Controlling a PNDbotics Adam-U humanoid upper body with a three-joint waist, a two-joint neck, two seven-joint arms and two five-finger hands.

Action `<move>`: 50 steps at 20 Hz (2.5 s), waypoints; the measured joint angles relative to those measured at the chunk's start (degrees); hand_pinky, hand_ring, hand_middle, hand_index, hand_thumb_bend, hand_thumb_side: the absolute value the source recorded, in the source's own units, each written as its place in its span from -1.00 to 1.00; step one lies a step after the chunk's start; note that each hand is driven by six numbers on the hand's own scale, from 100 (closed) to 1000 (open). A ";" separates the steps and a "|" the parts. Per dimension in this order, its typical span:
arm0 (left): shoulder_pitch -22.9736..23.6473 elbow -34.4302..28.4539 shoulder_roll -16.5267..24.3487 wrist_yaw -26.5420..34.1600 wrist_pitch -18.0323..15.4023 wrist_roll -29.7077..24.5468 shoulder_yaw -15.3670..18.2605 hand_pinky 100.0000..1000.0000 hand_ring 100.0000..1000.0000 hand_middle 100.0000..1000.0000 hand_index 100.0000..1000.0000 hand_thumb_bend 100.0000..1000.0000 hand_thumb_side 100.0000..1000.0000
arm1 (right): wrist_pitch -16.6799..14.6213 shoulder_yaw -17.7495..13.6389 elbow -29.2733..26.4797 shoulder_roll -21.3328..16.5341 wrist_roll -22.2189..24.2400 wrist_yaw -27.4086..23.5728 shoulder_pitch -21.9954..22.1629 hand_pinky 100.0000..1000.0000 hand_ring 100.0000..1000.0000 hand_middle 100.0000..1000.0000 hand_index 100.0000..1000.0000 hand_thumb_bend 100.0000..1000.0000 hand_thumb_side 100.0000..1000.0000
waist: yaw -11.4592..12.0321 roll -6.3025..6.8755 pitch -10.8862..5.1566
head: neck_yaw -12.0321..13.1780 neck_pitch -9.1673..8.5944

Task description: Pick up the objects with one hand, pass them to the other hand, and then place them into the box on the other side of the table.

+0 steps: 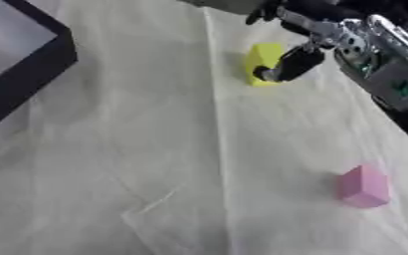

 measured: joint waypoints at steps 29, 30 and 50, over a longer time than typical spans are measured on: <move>0.68 0.00 -1.02 -1.47 -0.31 -0.29 0.00 0.75 0.23 0.40 0.31 0.49 -0.59 | -0.17 -2.30 2.54 -0.36 6.66 16.05 1.95 0.93 0.80 0.78 0.89 -0.14 -1.00 | 1.73 -0.22 1.64 | -0.64 -1.24; 0.69 0.00 -1.02 -1.47 -0.35 -0.30 0.00 0.75 0.22 0.40 0.31 0.49 -0.59 | -0.17 -2.38 2.70 -0.36 6.82 16.39 2.12 0.93 0.80 0.78 0.89 -0.14 -1.00 | 1.79 -0.21 1.71 | -0.65 -1.31; 1.36 0.00 -1.56 -2.01 -0.83 -0.16 0.04 0.76 0.20 0.40 0.31 0.47 -0.58 | 1.02 -3.96 5.72 -0.35 7.18 21.03 4.34 0.93 0.79 0.79 0.91 -0.22 -1.00 | 3.63 -0.38 3.04 | -1.82 -2.46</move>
